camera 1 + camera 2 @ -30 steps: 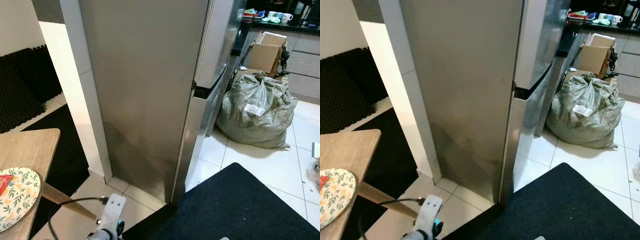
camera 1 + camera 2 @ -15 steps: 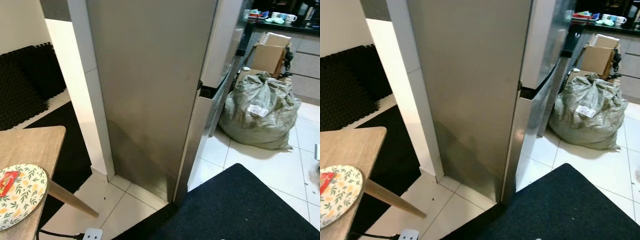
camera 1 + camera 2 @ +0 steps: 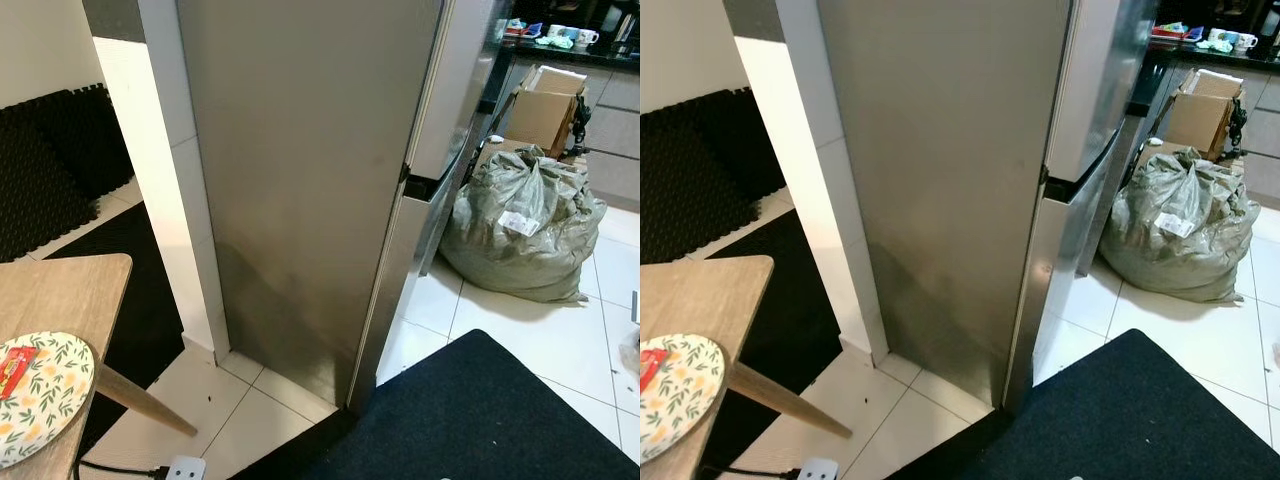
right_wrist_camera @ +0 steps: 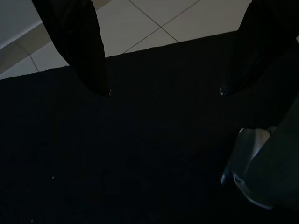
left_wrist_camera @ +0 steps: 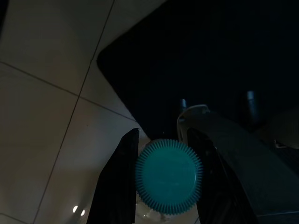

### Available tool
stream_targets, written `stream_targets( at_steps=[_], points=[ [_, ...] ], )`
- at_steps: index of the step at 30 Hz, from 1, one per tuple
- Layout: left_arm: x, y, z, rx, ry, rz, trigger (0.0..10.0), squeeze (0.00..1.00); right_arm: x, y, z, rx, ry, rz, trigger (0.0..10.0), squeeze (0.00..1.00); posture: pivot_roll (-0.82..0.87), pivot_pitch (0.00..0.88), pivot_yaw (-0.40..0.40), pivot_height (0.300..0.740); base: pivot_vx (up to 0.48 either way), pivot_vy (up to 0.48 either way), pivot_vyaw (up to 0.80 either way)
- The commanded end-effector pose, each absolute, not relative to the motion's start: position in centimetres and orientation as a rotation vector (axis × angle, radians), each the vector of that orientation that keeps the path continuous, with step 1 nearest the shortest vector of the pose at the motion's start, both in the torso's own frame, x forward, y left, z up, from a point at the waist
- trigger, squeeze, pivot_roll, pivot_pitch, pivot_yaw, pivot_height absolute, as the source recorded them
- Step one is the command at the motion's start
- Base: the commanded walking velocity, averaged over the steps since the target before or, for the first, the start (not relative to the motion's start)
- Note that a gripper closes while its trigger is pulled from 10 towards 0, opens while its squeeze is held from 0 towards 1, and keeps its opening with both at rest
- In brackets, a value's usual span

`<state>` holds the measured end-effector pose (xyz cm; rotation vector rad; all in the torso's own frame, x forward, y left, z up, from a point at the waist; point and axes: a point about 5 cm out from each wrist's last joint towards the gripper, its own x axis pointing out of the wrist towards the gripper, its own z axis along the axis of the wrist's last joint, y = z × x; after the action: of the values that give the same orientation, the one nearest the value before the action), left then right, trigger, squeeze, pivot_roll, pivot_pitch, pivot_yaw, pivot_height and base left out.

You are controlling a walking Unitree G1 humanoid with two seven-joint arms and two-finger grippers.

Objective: Restocking fridge

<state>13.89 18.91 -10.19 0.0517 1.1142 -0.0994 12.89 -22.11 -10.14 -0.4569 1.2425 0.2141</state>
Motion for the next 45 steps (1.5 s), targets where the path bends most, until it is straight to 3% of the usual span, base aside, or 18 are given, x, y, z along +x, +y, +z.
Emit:
stream_targets(
  at_steps=[1,22,32,45],
  points=[
    [14.28,18.05,-10.14,0.035,1.106,-0.126,10.0,0.00,13.04,-22.28,-10.05,-0.469,1.237,0.220,10.0,0.00,-0.07,0.000,-0.025,0.740,0.319,0.000,0.00],
    [14.07,17.96,-10.21,0.030,1.107,-0.133,10.0,0.00,13.02,-22.11,-10.09,-0.464,1.237,0.221,10.0,0.00,-0.07,0.000,-0.024,0.740,0.343,0.000,0.00],
    [14.10,17.88,-10.21,0.041,1.107,-0.141,10.0,0.00,13.09,-22.03,-10.08,-0.452,1.231,0.219,10.0,0.00,-0.07,0.000,-0.024,0.740,0.337,0.000,-0.40],
    [14.33,17.81,-10.13,0.046,1.095,-0.136,10.0,0.00,12.90,-21.99,-10.15,-0.463,1.241,0.228,10.0,0.00,-0.07,0.000,-0.024,0.740,0.000,0.000,-0.15]
  ],
)
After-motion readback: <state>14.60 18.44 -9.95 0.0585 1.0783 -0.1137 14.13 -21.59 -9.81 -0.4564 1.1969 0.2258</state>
